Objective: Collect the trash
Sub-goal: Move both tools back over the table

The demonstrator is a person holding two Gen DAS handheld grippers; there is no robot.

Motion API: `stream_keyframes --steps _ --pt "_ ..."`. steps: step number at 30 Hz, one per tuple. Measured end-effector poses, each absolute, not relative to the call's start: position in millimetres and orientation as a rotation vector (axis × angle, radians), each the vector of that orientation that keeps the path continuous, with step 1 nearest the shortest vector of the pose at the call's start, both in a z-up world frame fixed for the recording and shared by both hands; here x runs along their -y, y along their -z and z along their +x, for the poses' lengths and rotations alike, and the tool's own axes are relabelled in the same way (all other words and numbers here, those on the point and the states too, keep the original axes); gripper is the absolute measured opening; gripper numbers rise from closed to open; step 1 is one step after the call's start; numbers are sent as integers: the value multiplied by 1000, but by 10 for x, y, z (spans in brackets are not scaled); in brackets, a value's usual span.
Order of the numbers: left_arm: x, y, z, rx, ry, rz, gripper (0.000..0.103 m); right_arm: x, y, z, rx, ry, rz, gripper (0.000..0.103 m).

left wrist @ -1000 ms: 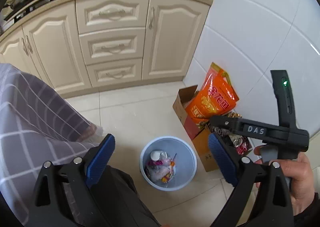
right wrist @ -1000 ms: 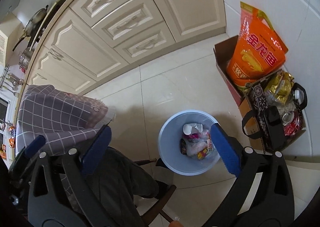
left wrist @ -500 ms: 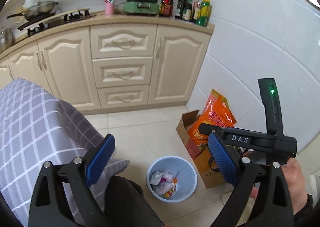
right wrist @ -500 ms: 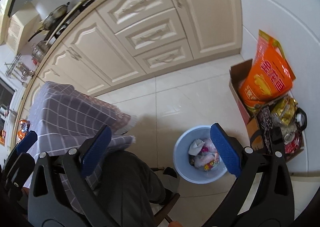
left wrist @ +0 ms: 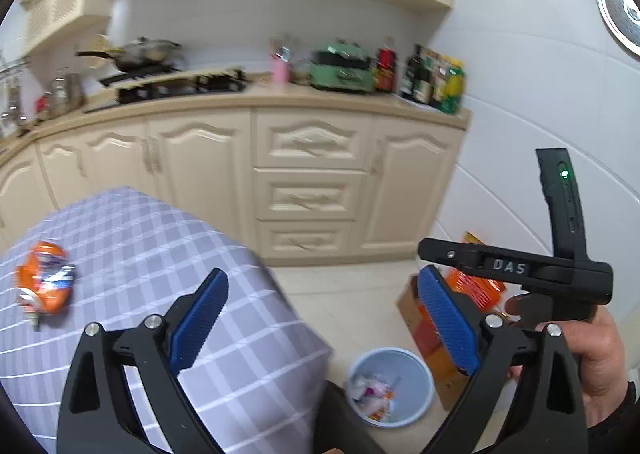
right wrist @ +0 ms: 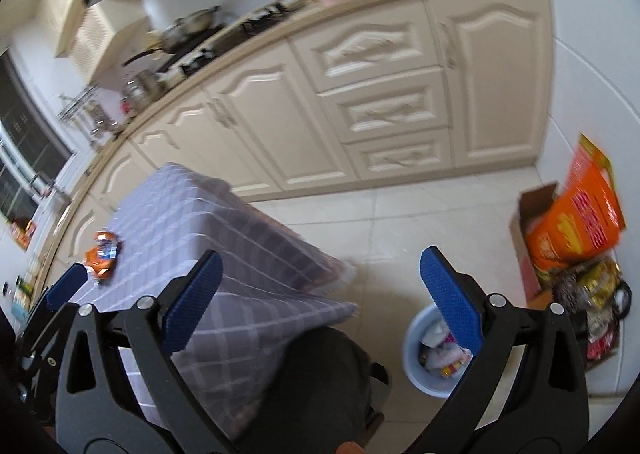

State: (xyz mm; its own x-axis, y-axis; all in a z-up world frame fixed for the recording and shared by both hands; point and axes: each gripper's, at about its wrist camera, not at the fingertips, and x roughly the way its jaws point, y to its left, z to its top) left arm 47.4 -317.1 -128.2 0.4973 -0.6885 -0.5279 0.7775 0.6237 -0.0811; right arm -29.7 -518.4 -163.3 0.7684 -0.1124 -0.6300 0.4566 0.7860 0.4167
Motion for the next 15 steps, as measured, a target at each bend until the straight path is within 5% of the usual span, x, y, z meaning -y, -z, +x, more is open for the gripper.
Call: stream_keyframes --steps 15 --pt "1714 945 1059 -480 571 82 95 3915 1092 861 -606 47 436 97"
